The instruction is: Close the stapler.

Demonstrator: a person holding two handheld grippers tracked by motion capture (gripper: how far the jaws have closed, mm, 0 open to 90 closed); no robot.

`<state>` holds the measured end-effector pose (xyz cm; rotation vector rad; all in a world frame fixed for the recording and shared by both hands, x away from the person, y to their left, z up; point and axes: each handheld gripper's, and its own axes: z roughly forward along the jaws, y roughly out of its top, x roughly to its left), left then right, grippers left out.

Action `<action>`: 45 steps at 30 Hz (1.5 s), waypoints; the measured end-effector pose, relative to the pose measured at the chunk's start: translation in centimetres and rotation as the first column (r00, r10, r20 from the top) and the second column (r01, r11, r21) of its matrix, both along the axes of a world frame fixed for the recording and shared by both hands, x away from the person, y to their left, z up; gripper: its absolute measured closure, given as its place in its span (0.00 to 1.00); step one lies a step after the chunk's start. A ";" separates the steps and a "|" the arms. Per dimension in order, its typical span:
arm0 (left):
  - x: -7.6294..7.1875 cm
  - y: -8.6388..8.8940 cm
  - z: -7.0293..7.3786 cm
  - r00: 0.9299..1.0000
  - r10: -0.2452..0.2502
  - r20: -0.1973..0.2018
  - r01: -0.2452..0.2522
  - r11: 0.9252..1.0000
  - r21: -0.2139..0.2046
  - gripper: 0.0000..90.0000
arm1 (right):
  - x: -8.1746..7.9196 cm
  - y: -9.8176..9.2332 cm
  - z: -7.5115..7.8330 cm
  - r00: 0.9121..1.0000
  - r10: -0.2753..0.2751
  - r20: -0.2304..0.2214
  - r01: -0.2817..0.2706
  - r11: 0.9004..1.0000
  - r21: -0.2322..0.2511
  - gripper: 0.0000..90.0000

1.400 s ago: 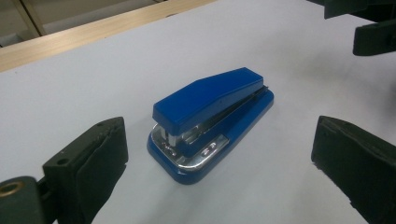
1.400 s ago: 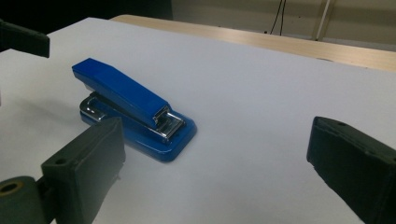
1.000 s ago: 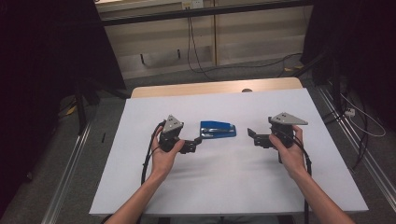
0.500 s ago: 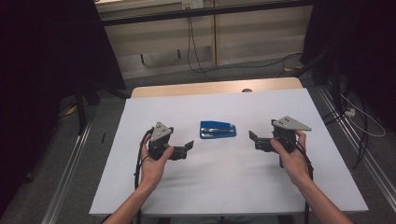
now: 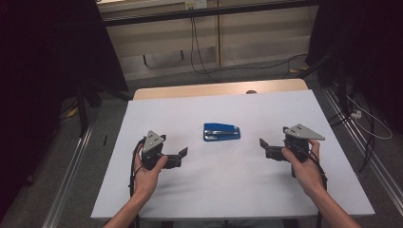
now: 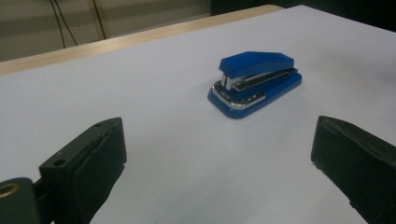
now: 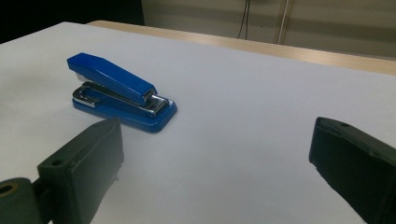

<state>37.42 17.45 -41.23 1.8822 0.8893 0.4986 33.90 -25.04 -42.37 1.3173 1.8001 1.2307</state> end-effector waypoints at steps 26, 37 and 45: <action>-3.3 3.9 -0.2 0.999 0.043 0.009 -0.044 0.999 0.011 0.04 | -5.1 -3.2 -0.7 0.997 -0.065 0.051 0.064 0.998 0.018 0.04; -5.0 5.1 -0.2 0.999 0.047 0.012 -0.047 0.999 0.000 0.04 | -6.5 -3.2 -1.3 0.996 -0.071 0.044 0.071 0.997 0.021 0.04; -6.4 5.6 -0.4 0.998 0.049 0.026 -0.049 0.999 0.013 0.04 | -7.2 -3.3 -2.1 0.996 -0.078 0.041 0.077 0.997 0.017 0.04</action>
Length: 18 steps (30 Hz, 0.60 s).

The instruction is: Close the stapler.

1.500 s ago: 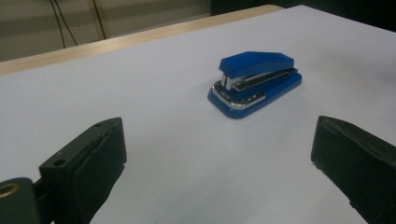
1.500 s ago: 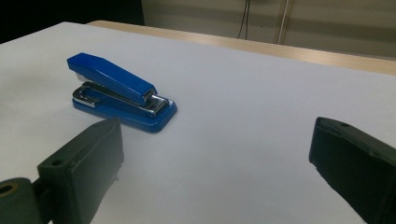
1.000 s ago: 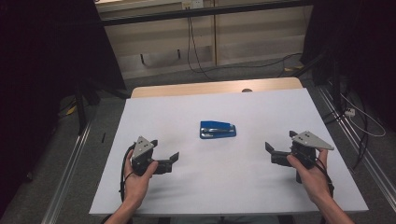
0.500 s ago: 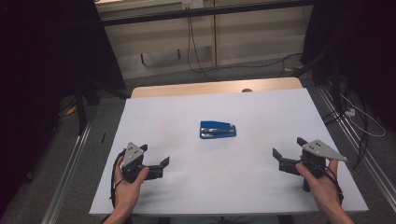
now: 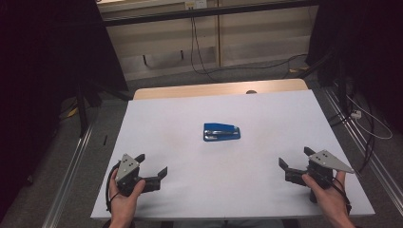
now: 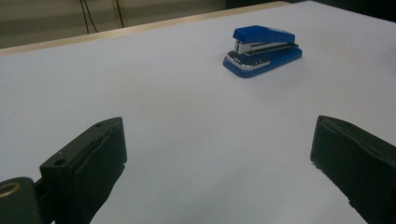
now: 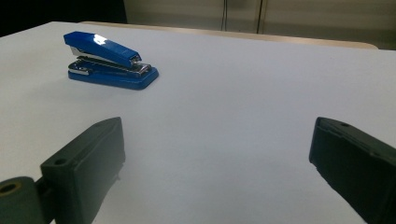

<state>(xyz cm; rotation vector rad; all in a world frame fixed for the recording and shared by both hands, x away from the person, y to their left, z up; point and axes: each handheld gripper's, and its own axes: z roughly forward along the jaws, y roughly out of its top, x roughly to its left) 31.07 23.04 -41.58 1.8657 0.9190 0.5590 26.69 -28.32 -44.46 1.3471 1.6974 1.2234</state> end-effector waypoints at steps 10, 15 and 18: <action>-0.1 0.6 -0.9 1.000 0.030 -0.009 -0.030 1.000 0.010 0.04 | -0.3 0.3 -0.2 0.999 0.014 0.036 -0.014 1.000 0.007 0.03; -0.6 0.4 -0.8 0.999 0.034 -0.011 -0.034 0.999 -0.001 0.04 | -0.1 0.3 -0.1 0.999 0.022 0.038 -0.023 1.000 0.012 0.02; -0.6 0.4 -0.7 1.000 0.020 -0.007 -0.020 1.000 -0.010 0.04 | 0.2 0.3 -0.2 0.999 0.020 0.035 -0.020 1.000 0.014 0.02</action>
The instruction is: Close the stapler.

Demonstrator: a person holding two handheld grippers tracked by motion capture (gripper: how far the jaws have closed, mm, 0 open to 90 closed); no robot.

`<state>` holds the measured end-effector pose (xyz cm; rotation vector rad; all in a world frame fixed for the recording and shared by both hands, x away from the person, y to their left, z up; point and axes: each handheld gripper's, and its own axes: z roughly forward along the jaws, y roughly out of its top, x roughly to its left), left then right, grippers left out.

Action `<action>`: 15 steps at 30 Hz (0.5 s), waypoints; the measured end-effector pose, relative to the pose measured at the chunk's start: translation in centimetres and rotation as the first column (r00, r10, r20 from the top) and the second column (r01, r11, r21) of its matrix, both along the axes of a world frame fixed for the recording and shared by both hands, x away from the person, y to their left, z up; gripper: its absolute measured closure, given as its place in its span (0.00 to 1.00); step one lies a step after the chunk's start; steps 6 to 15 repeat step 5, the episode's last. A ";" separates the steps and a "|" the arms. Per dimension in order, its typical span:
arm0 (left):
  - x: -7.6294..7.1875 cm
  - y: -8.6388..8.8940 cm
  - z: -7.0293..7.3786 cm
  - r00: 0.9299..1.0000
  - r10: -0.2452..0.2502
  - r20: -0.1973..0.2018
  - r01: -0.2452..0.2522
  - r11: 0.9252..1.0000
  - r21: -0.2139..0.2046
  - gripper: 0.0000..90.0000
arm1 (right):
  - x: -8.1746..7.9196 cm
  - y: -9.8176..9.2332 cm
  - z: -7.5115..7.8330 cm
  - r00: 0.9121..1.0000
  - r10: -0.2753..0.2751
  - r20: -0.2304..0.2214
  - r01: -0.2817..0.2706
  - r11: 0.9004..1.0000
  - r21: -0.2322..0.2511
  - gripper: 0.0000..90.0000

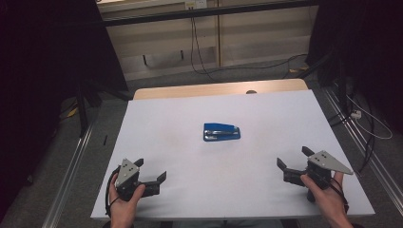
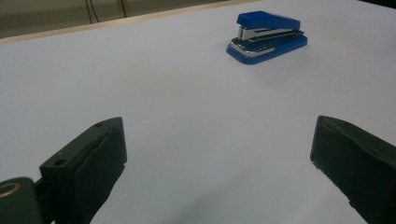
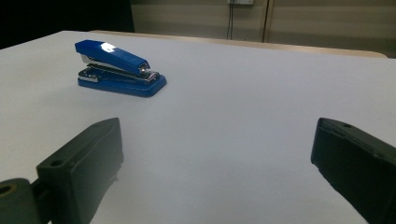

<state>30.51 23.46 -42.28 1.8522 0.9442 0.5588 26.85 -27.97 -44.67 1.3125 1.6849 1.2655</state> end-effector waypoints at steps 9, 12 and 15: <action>0.3 0.1 -0.1 0.999 0.031 -0.004 -0.032 0.999 -0.011 0.04 | 0.1 0.1 0.1 1.000 0.001 0.007 -0.001 1.000 0.002 0.02; 0.3 0.1 -0.1 0.999 0.031 -0.004 -0.032 0.999 -0.011 0.04 | 0.1 0.1 0.1 1.000 0.001 0.007 -0.001 1.000 0.002 0.02; 0.3 0.1 -0.1 0.999 0.031 -0.004 -0.032 0.999 -0.011 0.04 | 0.1 0.1 0.1 1.000 0.001 0.007 -0.001 1.000 0.002 0.02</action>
